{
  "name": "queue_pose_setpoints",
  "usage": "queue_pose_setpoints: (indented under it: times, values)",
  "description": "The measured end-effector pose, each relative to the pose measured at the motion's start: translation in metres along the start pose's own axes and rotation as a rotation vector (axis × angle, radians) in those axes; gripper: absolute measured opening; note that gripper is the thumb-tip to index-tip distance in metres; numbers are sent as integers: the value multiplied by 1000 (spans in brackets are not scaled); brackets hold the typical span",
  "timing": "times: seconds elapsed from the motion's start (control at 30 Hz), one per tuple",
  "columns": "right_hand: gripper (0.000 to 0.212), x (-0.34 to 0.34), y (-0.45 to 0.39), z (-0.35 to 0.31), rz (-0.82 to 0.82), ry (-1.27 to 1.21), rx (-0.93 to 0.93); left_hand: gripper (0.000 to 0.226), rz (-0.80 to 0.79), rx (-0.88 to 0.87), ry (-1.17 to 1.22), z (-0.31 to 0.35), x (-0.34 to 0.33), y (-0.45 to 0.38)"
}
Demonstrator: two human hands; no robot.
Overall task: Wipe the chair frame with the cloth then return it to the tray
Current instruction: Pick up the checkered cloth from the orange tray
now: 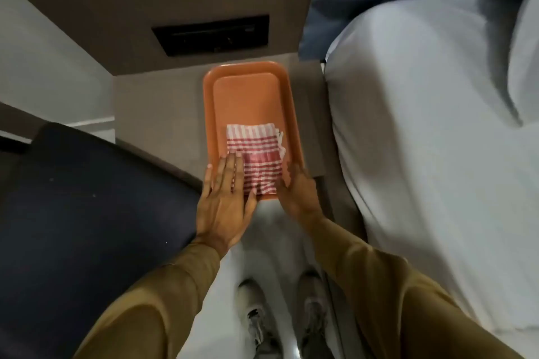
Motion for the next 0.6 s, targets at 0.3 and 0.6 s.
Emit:
queue_pose_setpoints:
  times: [0.3,0.6]
  values:
    - [60,-34,-48,20,37,-354,-279,83,30,-22,-41,-18,-27,-10]
    - [38,-38,-60,11,63,-206,-385,87,-13,-47,-32,-34,-14,-2]
Point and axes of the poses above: each hand's wrist, its own y-axis away from the middle knuckle, its own x-axis out of the back of the hand, z = x × y, the point moved 6 cm from there along -y, towards the middle knuckle, and after that the axes turned 5 degrees about -x, right-handed, at the moved point
